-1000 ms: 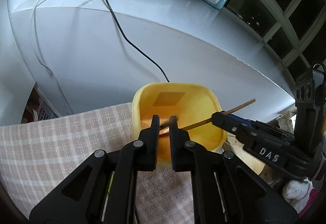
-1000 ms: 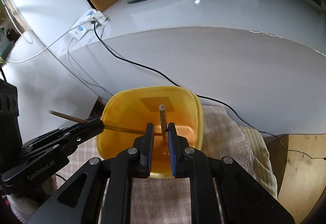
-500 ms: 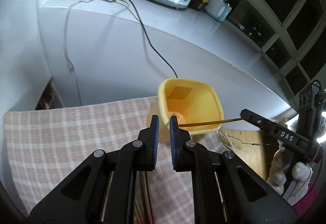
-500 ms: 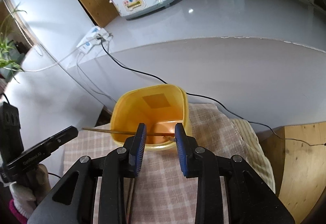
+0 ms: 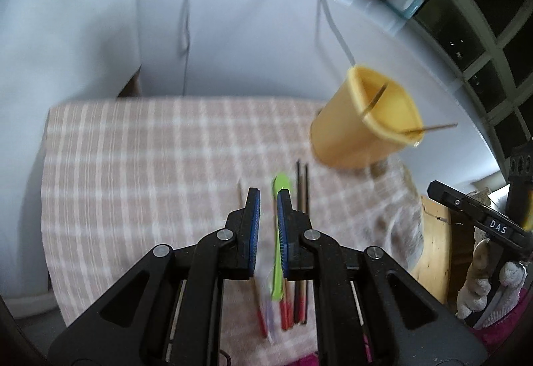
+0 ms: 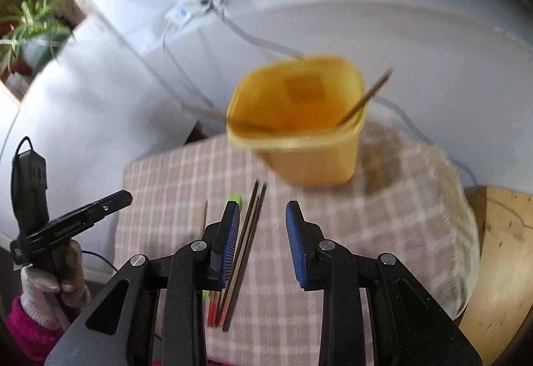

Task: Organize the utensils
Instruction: 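Move both tools back down to the remaining utensils on the cloth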

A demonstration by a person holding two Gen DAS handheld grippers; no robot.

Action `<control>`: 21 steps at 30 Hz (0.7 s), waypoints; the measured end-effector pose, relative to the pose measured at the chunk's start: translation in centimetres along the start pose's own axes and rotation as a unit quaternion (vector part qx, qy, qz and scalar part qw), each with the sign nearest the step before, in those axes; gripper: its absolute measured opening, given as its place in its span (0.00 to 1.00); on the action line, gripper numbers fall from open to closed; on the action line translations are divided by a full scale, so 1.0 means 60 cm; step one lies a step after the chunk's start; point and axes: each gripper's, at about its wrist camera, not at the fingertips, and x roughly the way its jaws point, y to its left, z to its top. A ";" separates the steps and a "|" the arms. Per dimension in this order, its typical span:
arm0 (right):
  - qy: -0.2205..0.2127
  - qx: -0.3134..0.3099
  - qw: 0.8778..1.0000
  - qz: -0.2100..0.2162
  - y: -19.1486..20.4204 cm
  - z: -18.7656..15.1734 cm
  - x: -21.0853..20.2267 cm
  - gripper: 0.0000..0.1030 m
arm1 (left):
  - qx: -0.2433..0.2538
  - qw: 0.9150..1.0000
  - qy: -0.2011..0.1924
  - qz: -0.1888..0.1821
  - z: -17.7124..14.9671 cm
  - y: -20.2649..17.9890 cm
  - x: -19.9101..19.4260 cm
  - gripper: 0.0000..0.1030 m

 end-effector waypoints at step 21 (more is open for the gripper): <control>0.157 0.018 0.987 0.001 0.020 -0.091 0.214 0.26 | -0.041 0.992 0.116 0.021 -0.115 0.042 0.145 0.08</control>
